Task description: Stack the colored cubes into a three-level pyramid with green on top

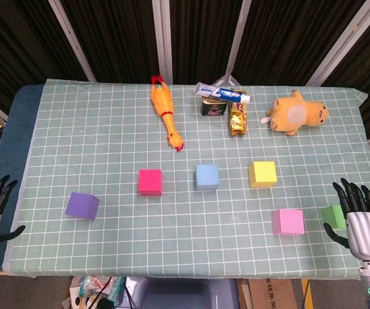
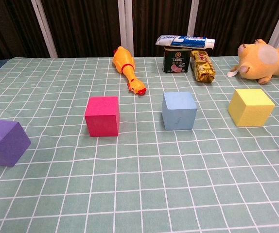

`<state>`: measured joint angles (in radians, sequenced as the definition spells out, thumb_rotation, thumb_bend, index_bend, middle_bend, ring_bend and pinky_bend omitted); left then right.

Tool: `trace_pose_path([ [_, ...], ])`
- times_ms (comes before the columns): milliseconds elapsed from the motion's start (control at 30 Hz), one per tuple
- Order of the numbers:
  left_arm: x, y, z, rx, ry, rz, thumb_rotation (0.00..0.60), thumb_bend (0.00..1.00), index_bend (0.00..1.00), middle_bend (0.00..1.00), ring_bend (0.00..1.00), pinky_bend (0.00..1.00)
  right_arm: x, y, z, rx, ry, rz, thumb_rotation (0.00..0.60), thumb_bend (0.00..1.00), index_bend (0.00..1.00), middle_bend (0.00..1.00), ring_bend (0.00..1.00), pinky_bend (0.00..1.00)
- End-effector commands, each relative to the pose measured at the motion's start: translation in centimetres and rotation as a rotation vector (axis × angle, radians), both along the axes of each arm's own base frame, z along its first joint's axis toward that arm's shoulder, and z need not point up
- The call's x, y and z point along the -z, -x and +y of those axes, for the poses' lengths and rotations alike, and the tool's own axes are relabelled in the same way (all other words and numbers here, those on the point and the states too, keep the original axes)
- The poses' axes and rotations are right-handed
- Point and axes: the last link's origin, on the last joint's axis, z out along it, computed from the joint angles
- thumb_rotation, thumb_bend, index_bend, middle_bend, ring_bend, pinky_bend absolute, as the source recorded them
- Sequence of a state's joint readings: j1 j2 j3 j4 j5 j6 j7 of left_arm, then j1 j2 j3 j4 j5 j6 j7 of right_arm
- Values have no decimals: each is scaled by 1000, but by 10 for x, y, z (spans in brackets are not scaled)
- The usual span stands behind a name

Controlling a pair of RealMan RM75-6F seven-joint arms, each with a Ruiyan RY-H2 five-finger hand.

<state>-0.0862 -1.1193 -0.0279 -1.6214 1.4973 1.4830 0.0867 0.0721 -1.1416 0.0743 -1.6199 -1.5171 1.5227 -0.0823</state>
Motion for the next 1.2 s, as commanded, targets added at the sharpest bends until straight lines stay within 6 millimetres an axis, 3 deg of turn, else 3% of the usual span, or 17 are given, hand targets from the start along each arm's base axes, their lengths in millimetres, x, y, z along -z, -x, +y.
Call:
trace_pose_path([
  [33,0,1,0,-4,0,1,600,0,0,0,0,24,1,0,0,-1,0,3,600,265,0,0,0,0],
  [1200,-1,-2,2,-15,-2,-11,600,0,0,0,0,25,4,0,1,3,-18,1,600,264,0,0,0,0],
])
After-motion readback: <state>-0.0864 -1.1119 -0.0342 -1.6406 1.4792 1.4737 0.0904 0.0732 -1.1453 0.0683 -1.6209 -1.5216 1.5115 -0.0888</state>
